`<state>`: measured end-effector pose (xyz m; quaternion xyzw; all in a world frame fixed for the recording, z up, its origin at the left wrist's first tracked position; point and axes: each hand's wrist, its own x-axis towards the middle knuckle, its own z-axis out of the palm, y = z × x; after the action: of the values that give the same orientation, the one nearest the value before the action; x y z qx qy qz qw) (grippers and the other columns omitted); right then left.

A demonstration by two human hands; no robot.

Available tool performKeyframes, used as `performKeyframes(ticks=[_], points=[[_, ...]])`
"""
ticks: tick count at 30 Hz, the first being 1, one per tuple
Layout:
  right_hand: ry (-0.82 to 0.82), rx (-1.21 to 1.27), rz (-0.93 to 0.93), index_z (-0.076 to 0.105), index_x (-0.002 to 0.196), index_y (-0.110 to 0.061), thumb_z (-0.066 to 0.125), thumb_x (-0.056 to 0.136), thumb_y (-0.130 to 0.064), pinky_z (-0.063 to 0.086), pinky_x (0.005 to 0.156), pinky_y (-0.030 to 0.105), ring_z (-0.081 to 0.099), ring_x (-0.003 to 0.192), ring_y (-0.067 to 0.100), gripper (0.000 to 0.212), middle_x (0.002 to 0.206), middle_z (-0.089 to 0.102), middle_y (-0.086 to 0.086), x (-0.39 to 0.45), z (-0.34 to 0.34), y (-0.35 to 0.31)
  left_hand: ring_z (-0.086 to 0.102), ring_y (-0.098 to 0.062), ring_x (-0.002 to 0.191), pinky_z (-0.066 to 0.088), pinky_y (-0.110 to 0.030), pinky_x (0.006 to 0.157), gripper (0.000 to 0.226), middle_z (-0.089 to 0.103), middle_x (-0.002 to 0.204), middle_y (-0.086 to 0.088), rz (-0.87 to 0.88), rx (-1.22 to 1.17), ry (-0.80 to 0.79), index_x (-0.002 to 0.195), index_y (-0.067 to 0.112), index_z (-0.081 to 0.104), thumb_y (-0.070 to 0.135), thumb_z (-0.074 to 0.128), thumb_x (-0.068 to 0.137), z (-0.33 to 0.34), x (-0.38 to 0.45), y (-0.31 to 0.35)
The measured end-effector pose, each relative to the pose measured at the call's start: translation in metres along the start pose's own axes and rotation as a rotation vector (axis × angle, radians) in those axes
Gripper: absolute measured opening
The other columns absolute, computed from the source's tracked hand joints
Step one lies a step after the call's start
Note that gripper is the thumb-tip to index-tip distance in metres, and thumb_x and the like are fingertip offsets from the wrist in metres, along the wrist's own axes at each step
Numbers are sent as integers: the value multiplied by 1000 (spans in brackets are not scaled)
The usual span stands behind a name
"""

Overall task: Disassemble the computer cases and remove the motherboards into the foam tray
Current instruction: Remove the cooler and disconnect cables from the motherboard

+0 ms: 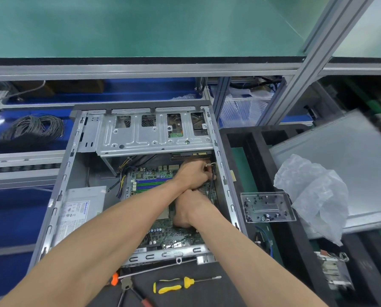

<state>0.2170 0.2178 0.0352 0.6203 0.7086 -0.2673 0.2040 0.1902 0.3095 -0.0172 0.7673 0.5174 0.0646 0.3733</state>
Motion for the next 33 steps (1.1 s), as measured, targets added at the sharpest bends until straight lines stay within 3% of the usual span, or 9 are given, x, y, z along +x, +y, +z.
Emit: performKeyframes(ticks=[4, 9, 12, 14, 18, 23, 26, 29, 33], points=[[4, 4, -5, 56, 129, -6, 59, 89, -19, 43, 104, 45, 56, 122, 37, 42, 127, 60, 17, 0, 0, 0, 52, 18, 58, 36, -10, 48, 33, 56, 49, 31, -3, -105, 0, 61, 27, 51, 21, 71, 86, -1, -2, 0], [7, -1, 7, 50, 136, -4, 57, 90, -23, 41, 106, 46, 47, 130, 39, 50, 137, 52, 22, -1, -2, -2, 52, -2, 67, 36, -23, 57, 23, 58, 66, 15, -162, -59, -72, 79, 30, 62, 49, 59, 92, -12, -6, 2], [-16, -17, 14, 28, 152, 0, 57, 92, -27, 34, 113, 50, 25, 146, 43, 71, 159, 19, 27, 0, -1, -2, 65, -15, 73, 44, -29, 72, 46, 72, 74, 4, -312, -80, -176, 92, 28, 74, 60, 41, 94, -24, -10, -9], [-26, -12, 25, 2, 157, 0, 57, 94, -29, 24, 119, 51, -1, 152, 40, 88, 161, -19, 25, 3, 1, -2, 63, -12, 91, 42, -26, 78, 46, 74, 108, 5, -403, -176, -93, 105, 27, 73, 59, 44, 90, -31, -9, -22], [-38, -6, 39, -10, 156, -2, 57, 94, -31, 20, 120, 51, -11, 151, 39, 96, 155, -35, 23, 11, 7, 0, 58, -29, 118, 36, -25, 83, 47, 61, 136, -9, -405, 1, 25, 121, 23, 65, 56, 42, 97, -35, -7, -40], [-41, -12, 34, -10, 156, -3, 54, 94, -27, 22, 118, 53, -12, 151, 39, 92, 154, -36, 22, 18, 9, 1, 59, -31, 103, 38, -32, 77, 23, 65, 120, -18, -390, 174, 186, 96, 3, 63, 15, 45, 103, -45, -3, -65], [-36, -1, 42, -13, 155, -2, 55, 94, -29, 23, 118, 53, -11, 151, 39, 95, 153, -38, 23, 21, 12, 2, 58, -31, 93, 36, -33, 71, 19, 55, 99, -9, -452, 256, 233, 92, 18, 56, 18, 42, 104, -51, -9, -67], [-40, -1, 40, -14, 155, -2, 55, 94, -29, 23, 118, 53, -12, 151, 40, 96, 151, -39, 24, 21, 14, 2, 46, -22, 68, 39, -28, 61, 38, 48, 77, -6, -449, 347, 262, 65, 17, 39, 7, 46, 101, -51, -10, -65], [-45, -3, 44, -13, 154, -1, 53, 95, -24, 21, 119, 54, -13, 150, 40, 92, 151, -39, 25, 21, 12, 3, 62, -28, 96, 48, -33, 76, 19, 65, 106, -13, -413, 364, 191, 95, 9, 63, 11, 46, 102, -58, -7, -49]])
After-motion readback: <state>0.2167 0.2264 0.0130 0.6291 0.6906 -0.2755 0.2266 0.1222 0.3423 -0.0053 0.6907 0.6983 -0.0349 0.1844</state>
